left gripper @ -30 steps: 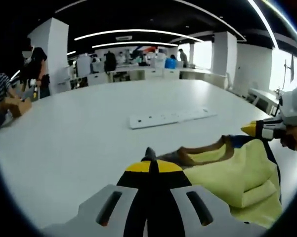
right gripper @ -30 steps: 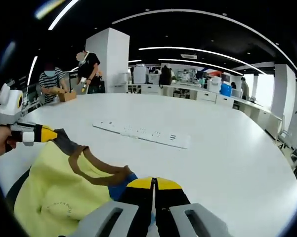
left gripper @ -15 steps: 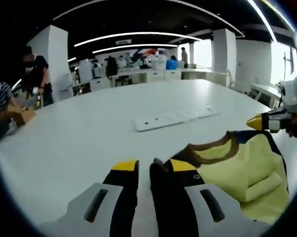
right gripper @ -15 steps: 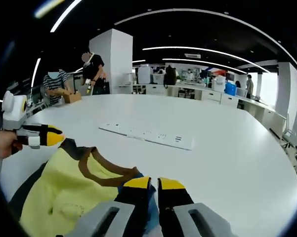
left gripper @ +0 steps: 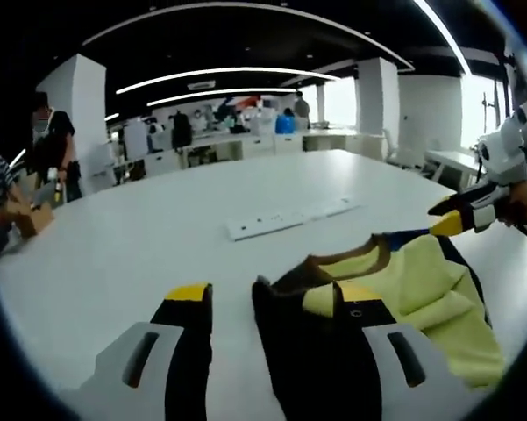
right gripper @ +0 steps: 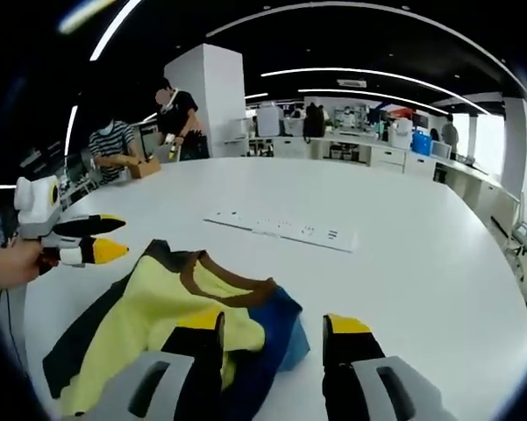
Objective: Fold the garment on the visible template until the final outline fits inside the template.
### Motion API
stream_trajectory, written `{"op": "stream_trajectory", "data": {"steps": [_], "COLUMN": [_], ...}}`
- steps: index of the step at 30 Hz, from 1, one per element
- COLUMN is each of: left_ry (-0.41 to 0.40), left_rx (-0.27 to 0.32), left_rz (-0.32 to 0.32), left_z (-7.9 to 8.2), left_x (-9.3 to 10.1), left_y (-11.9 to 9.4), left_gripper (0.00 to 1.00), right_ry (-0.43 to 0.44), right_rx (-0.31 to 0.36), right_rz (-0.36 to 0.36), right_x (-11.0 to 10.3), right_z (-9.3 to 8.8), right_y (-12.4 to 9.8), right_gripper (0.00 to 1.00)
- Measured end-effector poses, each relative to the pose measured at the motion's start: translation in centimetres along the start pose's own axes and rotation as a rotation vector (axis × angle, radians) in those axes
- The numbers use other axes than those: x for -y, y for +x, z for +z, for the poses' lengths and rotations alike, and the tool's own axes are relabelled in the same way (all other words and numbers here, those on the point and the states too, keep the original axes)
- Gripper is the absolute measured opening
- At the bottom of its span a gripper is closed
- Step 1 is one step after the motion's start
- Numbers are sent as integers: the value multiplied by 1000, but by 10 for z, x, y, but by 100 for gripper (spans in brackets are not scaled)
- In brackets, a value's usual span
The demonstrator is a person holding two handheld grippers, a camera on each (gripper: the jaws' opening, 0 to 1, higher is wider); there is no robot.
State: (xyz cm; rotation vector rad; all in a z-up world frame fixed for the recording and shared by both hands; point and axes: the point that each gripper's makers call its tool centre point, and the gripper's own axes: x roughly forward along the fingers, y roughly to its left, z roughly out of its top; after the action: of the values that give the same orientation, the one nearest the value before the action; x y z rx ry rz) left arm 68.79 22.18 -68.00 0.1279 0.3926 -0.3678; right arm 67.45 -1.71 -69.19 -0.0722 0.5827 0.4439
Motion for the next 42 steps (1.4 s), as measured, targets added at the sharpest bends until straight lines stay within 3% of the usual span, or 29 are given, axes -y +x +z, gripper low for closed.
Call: {"op": "stream_trajectory", "data": {"steps": [10, 23, 28, 32, 39, 42], "left_ry": [-7, 19, 33, 60, 119, 131], "left_rx": [-21, -29, -63, -155, -183, -207], "left_rz": [-56, -152, -166, -138, -122, -104], "left_z": [-23, -40, -57, -82, -94, -100], "left_x": [12, 45, 53, 48, 48, 45], "left_y": [-35, -75, -85, -90, -92, -94], "left_gripper": [58, 55, 53, 48, 40, 30], "right_ry": [7, 30, 34, 17, 32, 50], "right_rx": [-22, -42, -63, -67, -90, -92], "right_rz": [36, 66, 73, 72, 51, 40], "right_x": [-11, -31, -39, -43, -44, -43], "right_z": [-23, -54, -69, -79, -96, -100], "right_y": [-30, -58, -63, -65, -64, -64], "right_gripper": [43, 40, 37, 31, 23, 20]}}
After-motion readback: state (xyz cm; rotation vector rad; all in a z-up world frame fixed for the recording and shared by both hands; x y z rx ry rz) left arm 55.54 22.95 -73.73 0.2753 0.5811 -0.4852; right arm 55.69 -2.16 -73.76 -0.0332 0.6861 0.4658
